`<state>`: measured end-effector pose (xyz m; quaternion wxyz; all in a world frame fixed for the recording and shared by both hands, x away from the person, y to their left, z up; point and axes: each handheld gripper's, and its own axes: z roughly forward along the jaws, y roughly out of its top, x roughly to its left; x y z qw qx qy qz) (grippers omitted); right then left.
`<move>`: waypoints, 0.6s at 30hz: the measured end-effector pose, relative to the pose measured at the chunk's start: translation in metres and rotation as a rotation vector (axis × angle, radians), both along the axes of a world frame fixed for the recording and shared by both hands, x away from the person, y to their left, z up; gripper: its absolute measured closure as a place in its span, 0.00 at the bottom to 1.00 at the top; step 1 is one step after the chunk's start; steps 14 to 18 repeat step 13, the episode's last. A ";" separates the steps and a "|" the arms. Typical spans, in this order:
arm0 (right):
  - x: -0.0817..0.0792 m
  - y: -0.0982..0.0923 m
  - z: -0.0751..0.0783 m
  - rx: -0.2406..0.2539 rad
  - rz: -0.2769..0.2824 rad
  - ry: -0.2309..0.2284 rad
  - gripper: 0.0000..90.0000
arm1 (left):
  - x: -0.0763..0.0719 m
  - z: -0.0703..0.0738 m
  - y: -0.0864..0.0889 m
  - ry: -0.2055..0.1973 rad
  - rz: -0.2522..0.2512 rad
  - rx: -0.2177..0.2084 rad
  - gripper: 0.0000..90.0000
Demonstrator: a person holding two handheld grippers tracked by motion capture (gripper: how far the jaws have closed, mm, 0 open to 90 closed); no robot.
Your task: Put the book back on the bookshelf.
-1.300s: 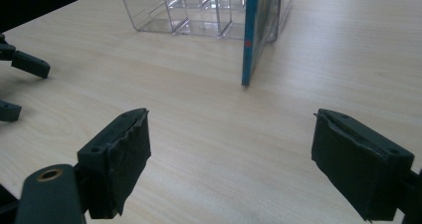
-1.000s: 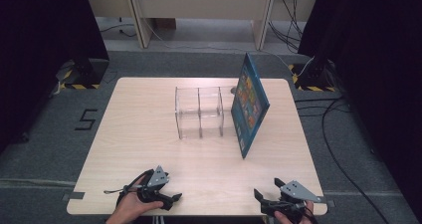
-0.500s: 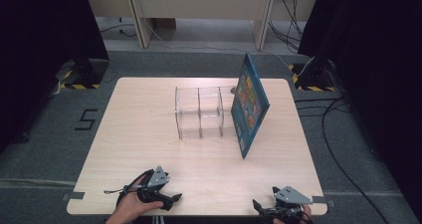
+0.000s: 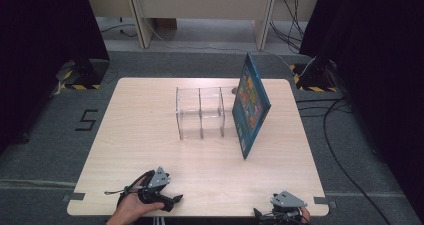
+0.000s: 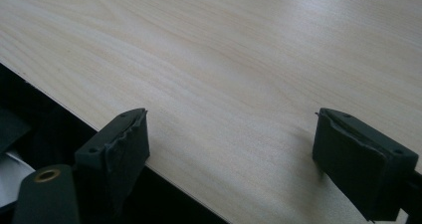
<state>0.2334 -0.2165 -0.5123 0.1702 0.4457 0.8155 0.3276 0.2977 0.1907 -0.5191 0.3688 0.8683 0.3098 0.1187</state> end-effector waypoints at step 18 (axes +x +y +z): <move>0.000 0.000 -0.001 -0.013 0.012 -0.012 0.17 | 0.000 0.000 0.000 0.001 -0.001 0.000 0.11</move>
